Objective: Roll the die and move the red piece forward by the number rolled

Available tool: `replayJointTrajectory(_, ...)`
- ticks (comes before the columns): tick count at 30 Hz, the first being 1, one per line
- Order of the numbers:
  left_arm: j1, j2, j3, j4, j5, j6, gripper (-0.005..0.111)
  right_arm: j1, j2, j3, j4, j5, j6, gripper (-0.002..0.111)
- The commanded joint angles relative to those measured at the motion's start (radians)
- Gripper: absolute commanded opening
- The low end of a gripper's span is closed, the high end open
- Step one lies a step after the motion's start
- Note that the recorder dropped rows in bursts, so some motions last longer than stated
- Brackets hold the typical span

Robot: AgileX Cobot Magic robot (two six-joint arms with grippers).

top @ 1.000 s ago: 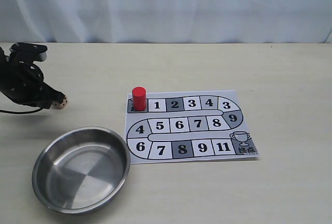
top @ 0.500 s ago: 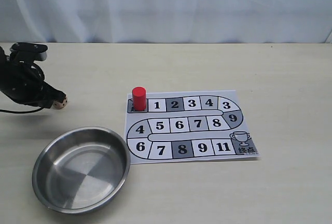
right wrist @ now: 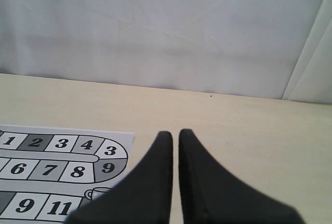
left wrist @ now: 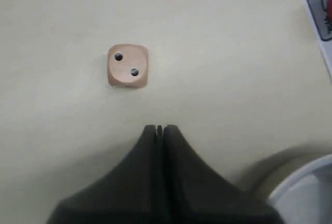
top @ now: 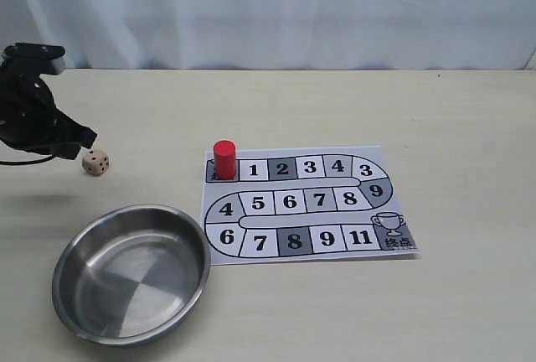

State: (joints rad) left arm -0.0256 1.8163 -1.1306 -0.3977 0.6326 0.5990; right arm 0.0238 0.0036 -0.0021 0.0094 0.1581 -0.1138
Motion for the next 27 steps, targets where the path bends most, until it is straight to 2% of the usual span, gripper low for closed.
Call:
replayJointTrajectory(1, 0.001, -0.121, 0.0, 0.019, 0.097, -0.007, 0.0, 0.003, -0.004, 0.002, 0.005, 0.003, -0.005, 0.004)
replayJointTrajectory(6, 0.001, -0.243, 0.0, 0.117, 0.142, -0.124, 0.0, 0.003, -0.004, 0.002, 0.005, 0.003, -0.005, 0.004)
replayJointTrajectory(15, 0.001, -0.428, 0.0, 0.126, 0.204, -0.162, 0.0, 0.003, -0.004, 0.002, 0.006, -0.032, -0.005, 0.004)
replayJointTrajectory(23, 0.001, -0.566, 0.0, 0.126, 0.266, -0.188, 0.0, 0.003, -0.004, 0.002, 0.273, -0.245, 0.053, 0.004)
replayJointTrajectory(27, 0.001, -0.632, 0.0, 0.124, 0.279, -0.188, 0.0, 0.003, -0.004, 0.002, 0.287, -0.262, 0.053, 0.004)
